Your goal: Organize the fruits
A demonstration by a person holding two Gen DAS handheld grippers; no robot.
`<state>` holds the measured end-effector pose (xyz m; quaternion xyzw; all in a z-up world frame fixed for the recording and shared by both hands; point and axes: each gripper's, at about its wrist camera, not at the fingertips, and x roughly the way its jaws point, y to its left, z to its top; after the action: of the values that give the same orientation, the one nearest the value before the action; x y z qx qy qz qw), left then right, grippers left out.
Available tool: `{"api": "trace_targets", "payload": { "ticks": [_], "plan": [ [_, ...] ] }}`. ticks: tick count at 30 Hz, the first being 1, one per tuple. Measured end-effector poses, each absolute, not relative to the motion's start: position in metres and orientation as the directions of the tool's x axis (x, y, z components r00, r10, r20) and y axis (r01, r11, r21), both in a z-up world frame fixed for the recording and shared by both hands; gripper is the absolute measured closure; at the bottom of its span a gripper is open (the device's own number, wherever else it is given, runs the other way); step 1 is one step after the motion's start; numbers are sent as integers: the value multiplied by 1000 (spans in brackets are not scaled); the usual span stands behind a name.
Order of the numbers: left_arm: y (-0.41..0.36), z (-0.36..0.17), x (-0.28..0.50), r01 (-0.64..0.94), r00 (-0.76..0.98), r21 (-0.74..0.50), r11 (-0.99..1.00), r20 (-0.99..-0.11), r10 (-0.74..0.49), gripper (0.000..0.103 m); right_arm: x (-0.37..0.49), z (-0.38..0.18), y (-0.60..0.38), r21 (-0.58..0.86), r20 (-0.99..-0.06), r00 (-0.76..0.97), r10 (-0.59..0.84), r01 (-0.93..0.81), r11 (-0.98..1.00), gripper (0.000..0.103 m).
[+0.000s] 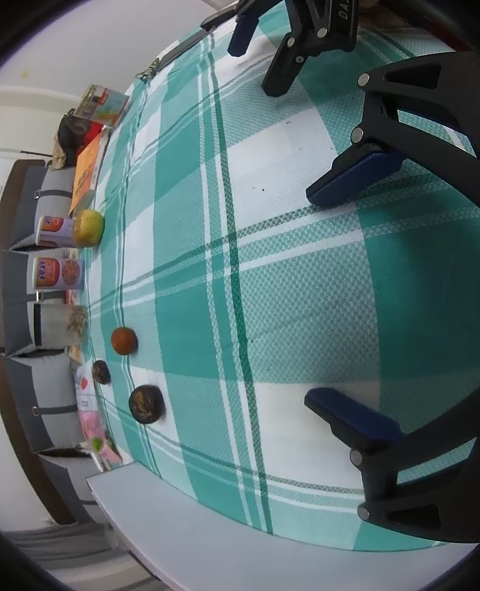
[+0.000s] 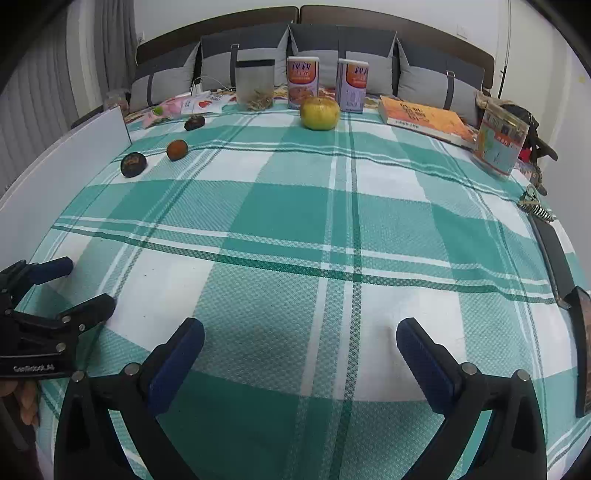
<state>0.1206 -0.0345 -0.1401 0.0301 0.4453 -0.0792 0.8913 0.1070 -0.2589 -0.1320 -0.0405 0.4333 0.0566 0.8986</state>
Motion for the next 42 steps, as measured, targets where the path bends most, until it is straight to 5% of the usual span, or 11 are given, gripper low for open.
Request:
{"api": "trace_targets", "payload": {
  "ticks": [29, 34, 42],
  "plan": [
    [-35, -141, 121, 171, 587, -17, 985, -801, -116, 1, 114, -144, -260, -19, -814, 578, 55, -121, 993, 0],
    [-21, -134, 123, 188, 558, -115, 975, -805, -202, 2, 114, -144, -260, -19, -814, 578, 55, -121, 992, 0],
    [35, -103, 231, 62, 601, -105, 993, -790, -121, 3, 114, -144, -260, -19, -814, 579, 55, -122, 992, 0]
  ]
}}
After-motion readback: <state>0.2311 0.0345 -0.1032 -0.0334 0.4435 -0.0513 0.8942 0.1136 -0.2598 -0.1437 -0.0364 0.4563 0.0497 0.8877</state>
